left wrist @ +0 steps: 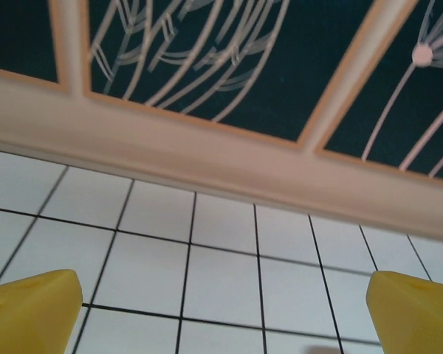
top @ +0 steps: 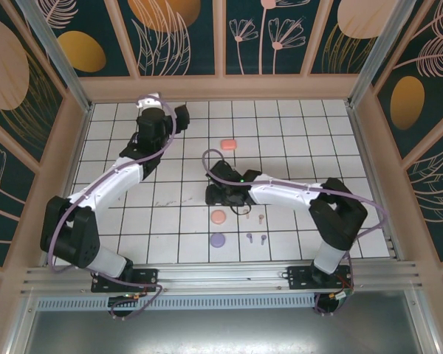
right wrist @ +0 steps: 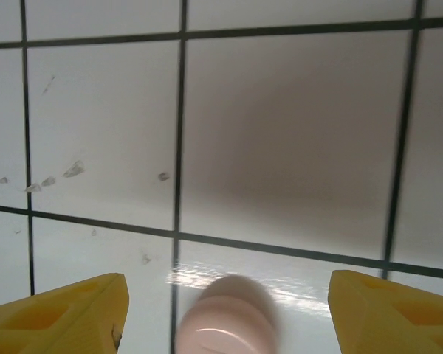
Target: Insert wireless bluetooth earbuds into charging case
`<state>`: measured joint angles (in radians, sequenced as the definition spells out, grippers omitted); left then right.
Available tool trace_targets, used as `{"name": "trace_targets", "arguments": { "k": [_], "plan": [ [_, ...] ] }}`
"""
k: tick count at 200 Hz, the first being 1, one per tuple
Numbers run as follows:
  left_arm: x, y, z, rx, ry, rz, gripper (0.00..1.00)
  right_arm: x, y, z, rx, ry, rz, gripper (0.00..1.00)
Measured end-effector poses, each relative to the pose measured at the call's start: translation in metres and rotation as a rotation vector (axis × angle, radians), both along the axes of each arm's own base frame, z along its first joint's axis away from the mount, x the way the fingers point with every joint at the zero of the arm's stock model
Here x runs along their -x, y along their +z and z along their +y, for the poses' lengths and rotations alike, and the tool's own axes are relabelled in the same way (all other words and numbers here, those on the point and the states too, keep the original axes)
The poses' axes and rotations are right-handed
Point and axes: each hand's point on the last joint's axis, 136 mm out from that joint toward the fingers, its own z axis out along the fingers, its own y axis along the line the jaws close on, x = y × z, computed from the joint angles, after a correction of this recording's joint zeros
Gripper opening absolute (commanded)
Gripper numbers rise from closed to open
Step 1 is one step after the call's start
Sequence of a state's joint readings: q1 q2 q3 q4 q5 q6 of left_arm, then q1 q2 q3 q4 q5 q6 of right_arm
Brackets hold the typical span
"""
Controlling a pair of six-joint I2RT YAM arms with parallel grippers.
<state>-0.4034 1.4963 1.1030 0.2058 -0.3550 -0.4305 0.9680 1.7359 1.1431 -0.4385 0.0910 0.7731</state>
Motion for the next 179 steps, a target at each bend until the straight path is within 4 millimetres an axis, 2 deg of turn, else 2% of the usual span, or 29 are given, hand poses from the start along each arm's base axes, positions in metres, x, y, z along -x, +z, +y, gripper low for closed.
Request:
{"name": "trace_targets", "arguments": {
  "k": [18, 43, 86, 149, 179],
  "plan": [
    [0.002, 0.009, 0.014, 0.029, 0.076, -0.020, 0.99, 0.004, -0.005, 0.014, 0.024, 0.005, 0.015, 0.73],
    [0.007, 0.006, 0.027, 0.050, 0.135, -0.020, 0.99, 0.014, -0.016, 0.024, 0.068, 0.010, 0.043, 0.73],
    [0.018, -0.010, 0.031, 0.048, 0.135, 0.009, 0.99, 0.029, -0.028, 0.014, 0.147, -0.012, 0.088, 0.73],
    [0.028, -0.007, 0.035, 0.090, 0.133, -0.039, 0.99, 0.035, -0.030, 0.010, 0.155, -0.066, 0.115, 0.73],
    [0.028, -0.008, 0.035, 0.091, 0.137, -0.033, 0.99, 0.040, -0.038, 0.009, 0.171, -0.078, 0.133, 0.73]
  ]
}}
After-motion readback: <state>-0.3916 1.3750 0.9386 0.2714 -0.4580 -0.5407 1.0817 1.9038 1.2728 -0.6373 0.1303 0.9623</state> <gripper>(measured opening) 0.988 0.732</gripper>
